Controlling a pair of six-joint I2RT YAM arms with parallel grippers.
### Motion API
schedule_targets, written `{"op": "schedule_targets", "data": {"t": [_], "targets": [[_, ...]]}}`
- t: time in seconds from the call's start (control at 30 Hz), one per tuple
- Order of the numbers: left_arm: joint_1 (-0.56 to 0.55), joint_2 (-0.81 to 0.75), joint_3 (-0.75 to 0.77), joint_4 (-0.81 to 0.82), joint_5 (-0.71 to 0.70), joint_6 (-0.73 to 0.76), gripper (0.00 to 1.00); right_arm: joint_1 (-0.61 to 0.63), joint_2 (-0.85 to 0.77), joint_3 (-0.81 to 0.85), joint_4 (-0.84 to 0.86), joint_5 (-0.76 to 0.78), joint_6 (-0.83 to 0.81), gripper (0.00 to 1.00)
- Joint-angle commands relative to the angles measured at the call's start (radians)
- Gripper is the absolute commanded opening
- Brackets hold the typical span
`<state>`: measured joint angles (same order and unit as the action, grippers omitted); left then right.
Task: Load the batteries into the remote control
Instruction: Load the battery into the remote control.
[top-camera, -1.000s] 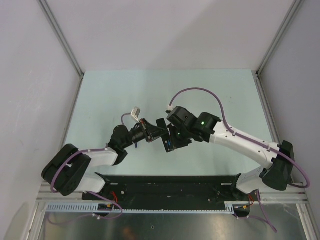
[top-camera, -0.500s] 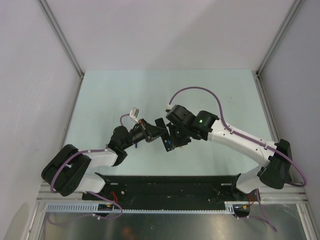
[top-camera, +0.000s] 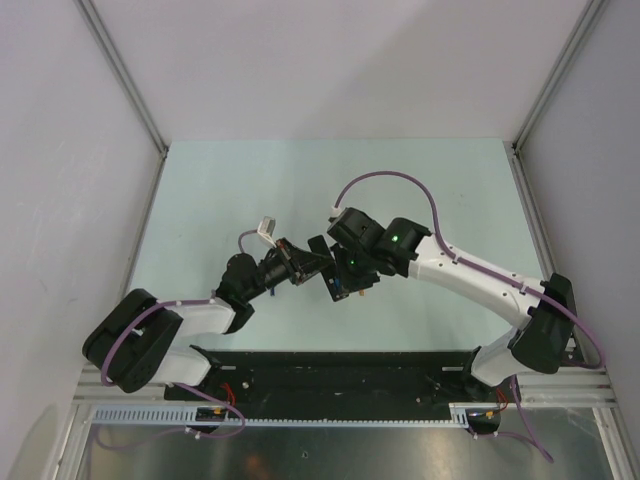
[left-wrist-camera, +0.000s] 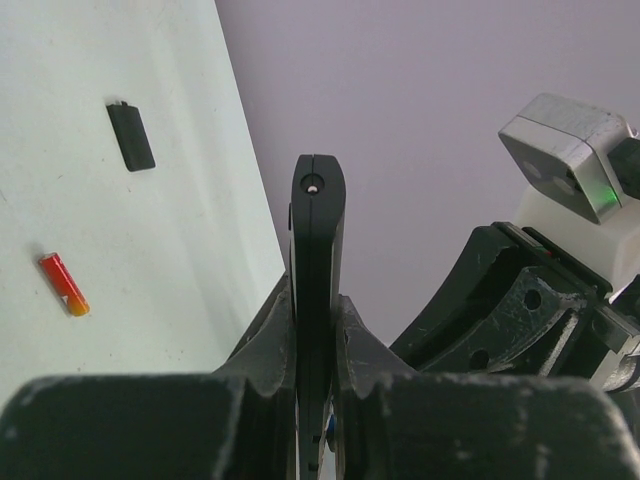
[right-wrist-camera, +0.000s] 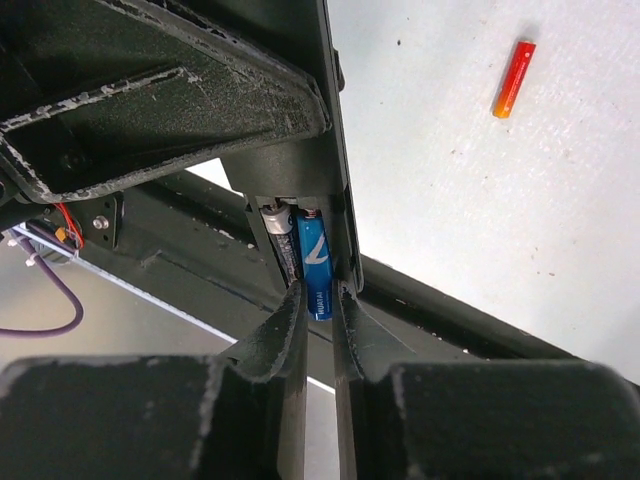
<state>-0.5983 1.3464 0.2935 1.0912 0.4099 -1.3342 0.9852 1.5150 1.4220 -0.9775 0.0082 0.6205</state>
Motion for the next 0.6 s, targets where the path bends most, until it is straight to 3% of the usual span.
{"op": "schedule_targets", "data": {"t": [0.0,0.57], "targets": [[-0.012,-0.020,-0.001,0.096,0.029,-0.037,0.00,-0.023,0.016,0.040,-0.058,0.099,-0.008,0.17],[-0.012,-0.010,-0.008,0.098,0.024,-0.046,0.00,-0.023,-0.001,0.068,-0.053,0.105,-0.002,0.32]]}}
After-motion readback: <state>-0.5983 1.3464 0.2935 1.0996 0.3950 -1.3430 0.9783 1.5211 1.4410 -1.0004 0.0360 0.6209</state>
